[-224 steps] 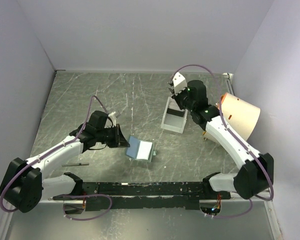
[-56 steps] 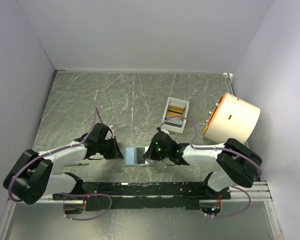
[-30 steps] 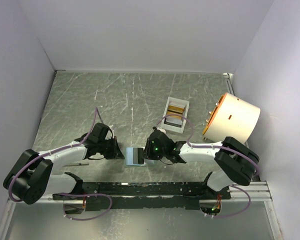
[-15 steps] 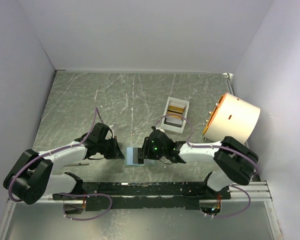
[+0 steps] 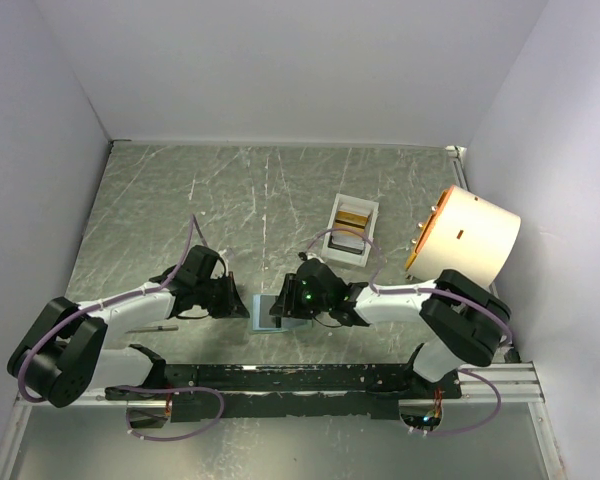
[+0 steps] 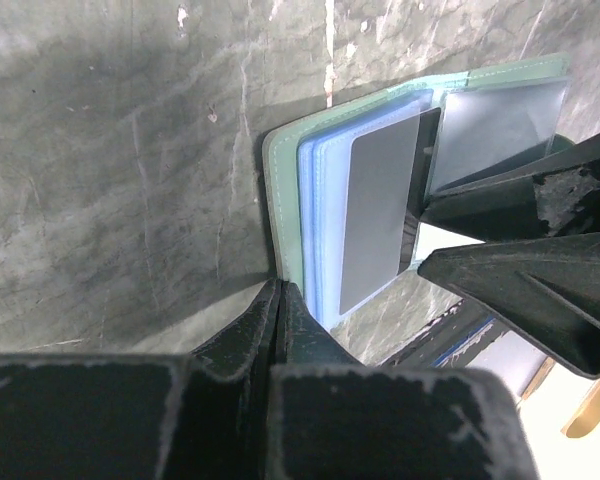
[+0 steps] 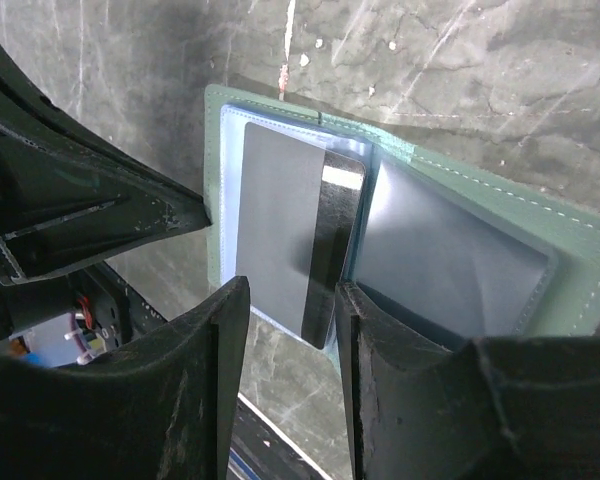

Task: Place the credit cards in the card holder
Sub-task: Insert the credit card into the card holder.

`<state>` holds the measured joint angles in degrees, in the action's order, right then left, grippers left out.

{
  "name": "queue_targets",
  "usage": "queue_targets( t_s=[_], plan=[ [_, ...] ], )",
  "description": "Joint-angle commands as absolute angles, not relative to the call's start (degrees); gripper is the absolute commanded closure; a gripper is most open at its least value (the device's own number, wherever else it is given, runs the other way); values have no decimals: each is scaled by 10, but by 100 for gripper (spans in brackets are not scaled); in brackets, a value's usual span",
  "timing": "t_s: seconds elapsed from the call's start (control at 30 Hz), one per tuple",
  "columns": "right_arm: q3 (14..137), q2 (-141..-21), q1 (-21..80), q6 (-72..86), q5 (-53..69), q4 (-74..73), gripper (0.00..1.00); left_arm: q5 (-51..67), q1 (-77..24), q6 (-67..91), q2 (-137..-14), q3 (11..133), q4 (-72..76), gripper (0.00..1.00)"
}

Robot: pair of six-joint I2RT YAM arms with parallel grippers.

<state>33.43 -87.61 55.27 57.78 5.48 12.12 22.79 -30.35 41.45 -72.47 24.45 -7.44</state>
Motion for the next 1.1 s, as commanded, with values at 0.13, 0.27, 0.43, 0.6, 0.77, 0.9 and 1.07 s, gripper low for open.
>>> queue_targets(
  t_s=[0.13, 0.27, 0.43, 0.6, 0.77, 0.9, 1.07],
  plan=[
    [344, -897, 557, 566, 74, 155, 63, 242, -308, 415, -732, 252, -57, 93],
    [342, -893, 557, 561, 72, 154, 68, 240, -308, 413, -735, 259, -61, 93],
    [347, -887, 558, 549, 56, 126, 70, 229, -308, 403, -746, 275, -77, 93],
    [357, -871, 558, 543, 24, 95, 64, 216, -308, 397, -744, 288, -93, 93],
    [372, -877, 557, 537, 17, 87, 63, 211, -308, 399, -745, 295, -98, 93],
    [379, -892, 557, 538, 23, 107, 68, 209, -308, 401, -748, 294, -94, 93],
    [388, -910, 557, 534, 28, 109, 69, 209, -308, 405, -749, 294, -93, 93]
  ],
)
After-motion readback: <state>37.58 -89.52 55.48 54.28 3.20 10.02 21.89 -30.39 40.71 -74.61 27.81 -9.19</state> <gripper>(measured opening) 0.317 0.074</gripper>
